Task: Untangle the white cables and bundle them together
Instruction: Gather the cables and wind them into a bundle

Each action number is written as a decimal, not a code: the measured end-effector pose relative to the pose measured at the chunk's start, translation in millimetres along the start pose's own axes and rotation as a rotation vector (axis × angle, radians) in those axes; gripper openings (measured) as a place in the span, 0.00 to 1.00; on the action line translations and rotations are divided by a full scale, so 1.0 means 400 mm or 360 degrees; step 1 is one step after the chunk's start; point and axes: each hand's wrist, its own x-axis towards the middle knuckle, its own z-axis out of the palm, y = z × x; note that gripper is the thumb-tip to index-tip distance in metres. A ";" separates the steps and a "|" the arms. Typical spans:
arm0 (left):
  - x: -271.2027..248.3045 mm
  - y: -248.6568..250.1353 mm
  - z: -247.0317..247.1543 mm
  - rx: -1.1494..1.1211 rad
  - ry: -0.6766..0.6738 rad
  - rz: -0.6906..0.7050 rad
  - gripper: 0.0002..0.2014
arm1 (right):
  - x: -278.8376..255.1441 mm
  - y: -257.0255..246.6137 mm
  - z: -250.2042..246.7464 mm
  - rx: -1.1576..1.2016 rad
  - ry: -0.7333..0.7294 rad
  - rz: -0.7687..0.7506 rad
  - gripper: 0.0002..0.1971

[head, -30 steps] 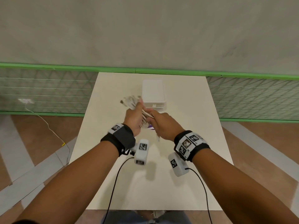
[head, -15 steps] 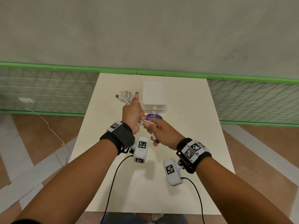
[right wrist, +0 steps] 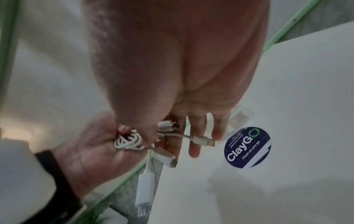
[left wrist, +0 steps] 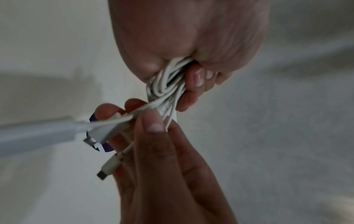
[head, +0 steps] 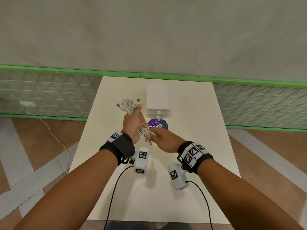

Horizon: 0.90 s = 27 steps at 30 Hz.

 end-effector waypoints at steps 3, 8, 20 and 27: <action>0.000 -0.003 0.000 0.0145 0.0042 0.0073 0.24 | 0.001 0.004 0.007 -0.0171 0.0017 0.0009 0.17; -0.002 -0.014 0.009 0.0328 0.0019 0.0186 0.23 | 0.008 -0.024 0.009 0.0381 0.0062 0.0097 0.36; -0.028 -0.040 0.018 0.0399 -0.0310 0.0071 0.15 | 0.063 -0.018 0.000 0.0175 0.0165 -0.0101 0.09; -0.016 -0.041 0.008 0.0379 -0.0426 0.0005 0.29 | 0.064 0.000 0.026 0.0073 0.0232 -0.0157 0.18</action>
